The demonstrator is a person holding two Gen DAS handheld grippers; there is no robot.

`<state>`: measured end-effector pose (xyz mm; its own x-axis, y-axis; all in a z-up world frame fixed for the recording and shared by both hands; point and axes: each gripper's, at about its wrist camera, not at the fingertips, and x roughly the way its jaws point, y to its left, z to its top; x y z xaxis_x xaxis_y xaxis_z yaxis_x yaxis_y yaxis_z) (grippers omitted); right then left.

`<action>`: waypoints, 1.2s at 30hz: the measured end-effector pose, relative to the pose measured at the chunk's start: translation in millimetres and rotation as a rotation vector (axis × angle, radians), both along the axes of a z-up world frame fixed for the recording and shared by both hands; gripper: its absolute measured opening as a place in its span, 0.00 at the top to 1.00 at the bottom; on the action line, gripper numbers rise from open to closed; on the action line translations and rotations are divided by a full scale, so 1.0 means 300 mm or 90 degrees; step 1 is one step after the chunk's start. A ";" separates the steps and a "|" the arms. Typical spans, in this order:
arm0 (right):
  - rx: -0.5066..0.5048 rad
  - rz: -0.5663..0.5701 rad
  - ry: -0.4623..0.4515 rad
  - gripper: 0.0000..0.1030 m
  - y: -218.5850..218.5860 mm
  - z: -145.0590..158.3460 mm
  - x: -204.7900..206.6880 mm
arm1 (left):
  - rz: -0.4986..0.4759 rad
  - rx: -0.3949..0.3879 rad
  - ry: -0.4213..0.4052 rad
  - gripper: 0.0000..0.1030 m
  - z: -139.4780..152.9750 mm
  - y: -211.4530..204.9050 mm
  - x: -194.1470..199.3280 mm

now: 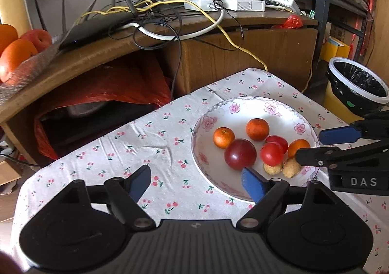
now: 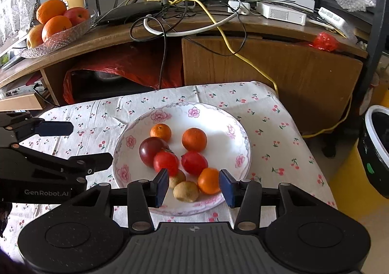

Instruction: Organize fruits

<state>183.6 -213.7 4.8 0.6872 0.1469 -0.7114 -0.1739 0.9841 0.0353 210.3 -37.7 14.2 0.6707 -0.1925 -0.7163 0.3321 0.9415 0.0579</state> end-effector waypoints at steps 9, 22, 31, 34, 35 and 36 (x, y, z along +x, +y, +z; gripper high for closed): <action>0.009 -0.017 -0.013 0.60 0.006 0.029 -0.064 | 0.026 -0.014 -0.002 0.02 0.022 0.019 -0.052; 0.014 -0.032 -0.010 0.60 0.011 0.031 -0.126 | 0.054 -0.006 -0.020 0.00 0.037 0.025 -0.113; 0.016 -0.036 -0.008 0.59 0.013 0.032 -0.154 | 0.057 -0.013 -0.014 0.00 0.037 0.028 -0.159; 0.016 -0.037 -0.010 0.59 0.018 0.033 -0.176 | 0.058 -0.013 -0.013 0.00 0.036 0.028 -0.174; 0.016 -0.038 -0.011 0.59 0.019 0.033 -0.183 | 0.059 -0.013 -0.012 0.00 0.035 0.029 -0.180; 0.017 -0.039 -0.011 0.59 0.019 0.034 -0.187 | 0.059 -0.014 -0.012 0.00 0.035 0.029 -0.183</action>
